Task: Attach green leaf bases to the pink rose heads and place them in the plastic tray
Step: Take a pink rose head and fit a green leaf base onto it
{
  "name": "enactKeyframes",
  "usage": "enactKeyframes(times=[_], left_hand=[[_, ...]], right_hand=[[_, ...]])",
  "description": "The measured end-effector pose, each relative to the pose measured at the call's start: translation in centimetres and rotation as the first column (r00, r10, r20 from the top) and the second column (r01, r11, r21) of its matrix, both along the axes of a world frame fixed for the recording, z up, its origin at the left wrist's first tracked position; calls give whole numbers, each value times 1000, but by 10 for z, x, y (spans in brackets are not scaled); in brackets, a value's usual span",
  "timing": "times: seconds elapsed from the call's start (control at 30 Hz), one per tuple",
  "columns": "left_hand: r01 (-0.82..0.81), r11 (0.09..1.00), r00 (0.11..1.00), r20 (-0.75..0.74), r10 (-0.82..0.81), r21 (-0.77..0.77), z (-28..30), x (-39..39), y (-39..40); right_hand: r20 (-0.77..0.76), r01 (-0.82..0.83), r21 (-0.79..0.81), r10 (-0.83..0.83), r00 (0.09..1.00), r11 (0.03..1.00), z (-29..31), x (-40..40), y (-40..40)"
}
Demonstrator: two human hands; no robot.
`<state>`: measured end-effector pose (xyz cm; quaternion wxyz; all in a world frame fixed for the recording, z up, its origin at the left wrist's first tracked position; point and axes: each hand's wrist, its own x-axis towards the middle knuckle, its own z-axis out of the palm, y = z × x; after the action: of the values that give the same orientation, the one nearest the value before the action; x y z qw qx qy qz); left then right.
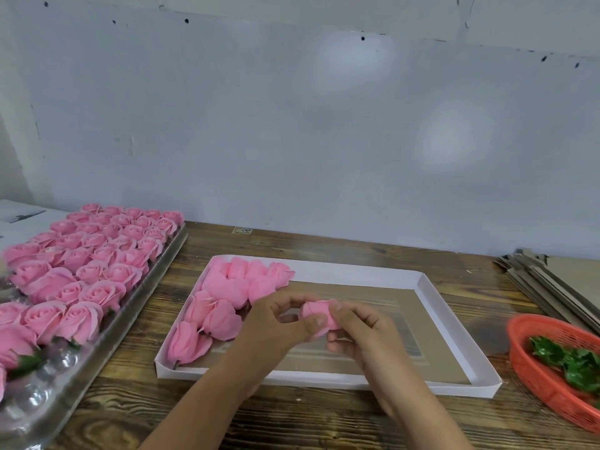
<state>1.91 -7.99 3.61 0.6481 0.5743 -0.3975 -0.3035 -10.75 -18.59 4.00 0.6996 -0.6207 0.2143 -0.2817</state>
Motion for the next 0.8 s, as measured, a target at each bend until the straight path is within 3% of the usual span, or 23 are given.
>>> enactKeyframes(times=[0.17, 0.3, 0.57, 0.67, 0.73, 0.8], left_hand=[[11, 1000, 997, 71, -11, -4, -5, -1, -2], [-73, 997, 982, 170, 78, -32, -7, -3, -5], [-97, 992, 987, 118, 106, -79, -4, -4, -4], [-92, 993, 994, 44, 95, -77, -5, -4, -5], [-93, 993, 995, 21, 94, -76, -5, -4, -6], [-90, 993, 996, 15, 92, -73, -6, -4, -6]], right_hand=[[-15, 12, 9, -12, 1000, 1000, -1, 0, -1], [-33, 18, 9, -18, 999, 1000, -1, 0, -2], [-92, 34, -17, -36, 995, 999, 3, -2, -2], [-161, 206, -196, -239, 958, 959, 6, -16, -17], [-200, 314, -475, -448, 871, 822, 13, -39, -38], [-303, 284, -711, -645, 702, 643, 18, -70, -64]])
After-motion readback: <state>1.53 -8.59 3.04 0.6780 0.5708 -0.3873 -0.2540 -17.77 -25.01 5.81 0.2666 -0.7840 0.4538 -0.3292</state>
